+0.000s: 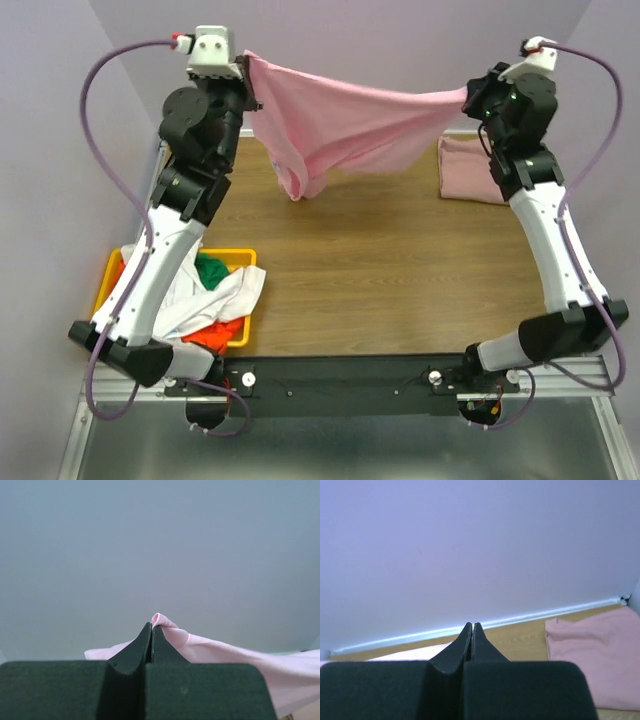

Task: Fold and stack the t-shirts
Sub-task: Flatten the tshirt out

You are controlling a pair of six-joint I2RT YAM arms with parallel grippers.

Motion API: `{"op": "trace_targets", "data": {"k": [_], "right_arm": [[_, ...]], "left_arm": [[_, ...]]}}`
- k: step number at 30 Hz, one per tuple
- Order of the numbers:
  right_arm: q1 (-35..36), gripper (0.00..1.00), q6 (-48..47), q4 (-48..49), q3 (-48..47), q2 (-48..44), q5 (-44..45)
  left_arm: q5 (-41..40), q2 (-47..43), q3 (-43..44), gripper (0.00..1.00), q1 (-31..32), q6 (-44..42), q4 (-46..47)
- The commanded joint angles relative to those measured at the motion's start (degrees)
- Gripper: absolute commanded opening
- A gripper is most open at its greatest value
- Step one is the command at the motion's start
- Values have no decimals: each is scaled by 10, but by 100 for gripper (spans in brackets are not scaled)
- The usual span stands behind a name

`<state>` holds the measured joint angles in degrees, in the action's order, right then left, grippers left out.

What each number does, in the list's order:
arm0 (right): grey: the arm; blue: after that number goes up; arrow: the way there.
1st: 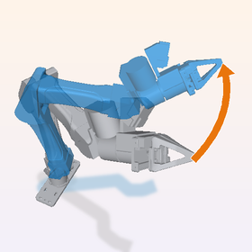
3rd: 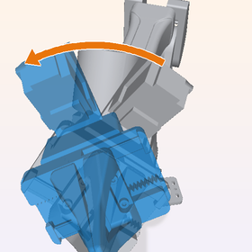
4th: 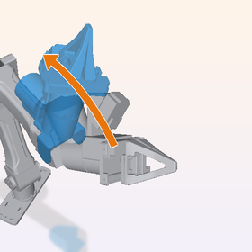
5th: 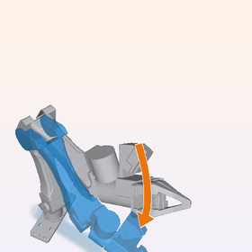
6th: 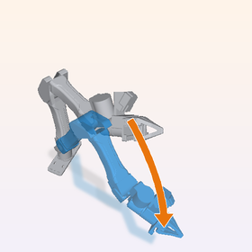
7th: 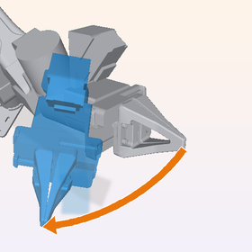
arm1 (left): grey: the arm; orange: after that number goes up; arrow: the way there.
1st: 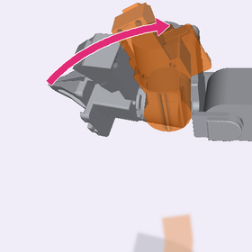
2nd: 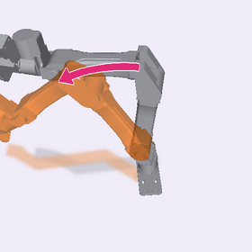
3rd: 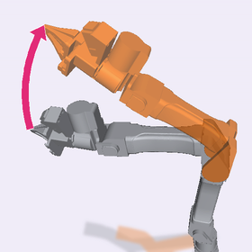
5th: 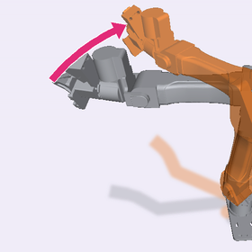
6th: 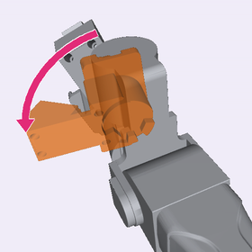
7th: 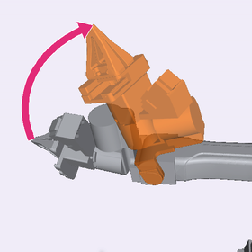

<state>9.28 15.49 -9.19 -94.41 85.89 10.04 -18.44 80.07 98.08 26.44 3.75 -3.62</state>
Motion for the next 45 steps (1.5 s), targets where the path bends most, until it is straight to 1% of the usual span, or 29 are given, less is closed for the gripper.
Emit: {"op": "trace_targets", "data": {"k": [1,2,3,4,6,7,8,9,10,11,12,13,15,17,19,22,25,28,30,33,35,39,41,42,45], "right_arm": [[1,0,-15,-24,11,-77,26],[0,0,-5,-23,28,-96,23],[0,0,3,-23,81,-137,15],[0,1,12,-23,112,-158,14],[0,3,49,-24,190,-198,13],[0,11,74,-27,269,-232,13],[0,17,75,-28,309,-253,12],[0,27,105,-29,390,-272,10],[0,52,115,-31,422,-303,7],[0,62,130,-35,449,-316,9],[0,69,139,-38,477,-325,13],[0,78,144,-38,513,-336,20],[0,83,149,-38,534,-339,4],[0,85,148,-38,542,-318,-12],[0,85,151,-36,544,-300,-32],[0,86,147,-29,546,-262,-42],[0,86,144,-22,549,-231,-15],[0,86,137,-16,535,-192,11],[0,84,137,-13,525,-168,29],[0,79,132,6,499,-122,48],[0,74,123,22,473,-80,45],[0,70,100,52,424,-8,11],[0,70,87,73,395,31,-24],[0,70,83,79,381,31,-35],[0,70,73,80,328,108,-77]], "left_arm": [[-4,-67,-38,0,-2,-72,33],[-2,-85,-75,0,-2,-62,58],[11,-106,-163,0,-2,-40,91],[24,-143,-208,0,-1,-18,104],[47,-171,-290,0,0,24,120],[72,-189,-361,0,1,63,119],[85,-195,-395,0,2,84,120],[113,-199,-427,0,8,103,120],[125,-200,-479,0,12,131,120],[133,-199,-501,0,19,145,117],[138,-196,-520,0,25,158,114],[159,-191,-553,0,40,169,116],[172,-186,-576,0,61,182,126],[170,-176,-593,0,93,187,128],[172,-170,-599,0,109,190,128],[170,-170,-611,0,113,189,128],[162,-174,-625,0,114,192,125],[169,-173,-633,0,115,194,122],[176,-170,-635,0,114,191,118],[182,-166,-643,0,115,187,112],[182,-165,-654,0,118,189,109],[182,-170,-672,0,119,202,108],[182,-169,-682,0,119,207,108],[182,-168,-685,0,120,209,108],[182,-163,-697,0,120,217,107]]}}
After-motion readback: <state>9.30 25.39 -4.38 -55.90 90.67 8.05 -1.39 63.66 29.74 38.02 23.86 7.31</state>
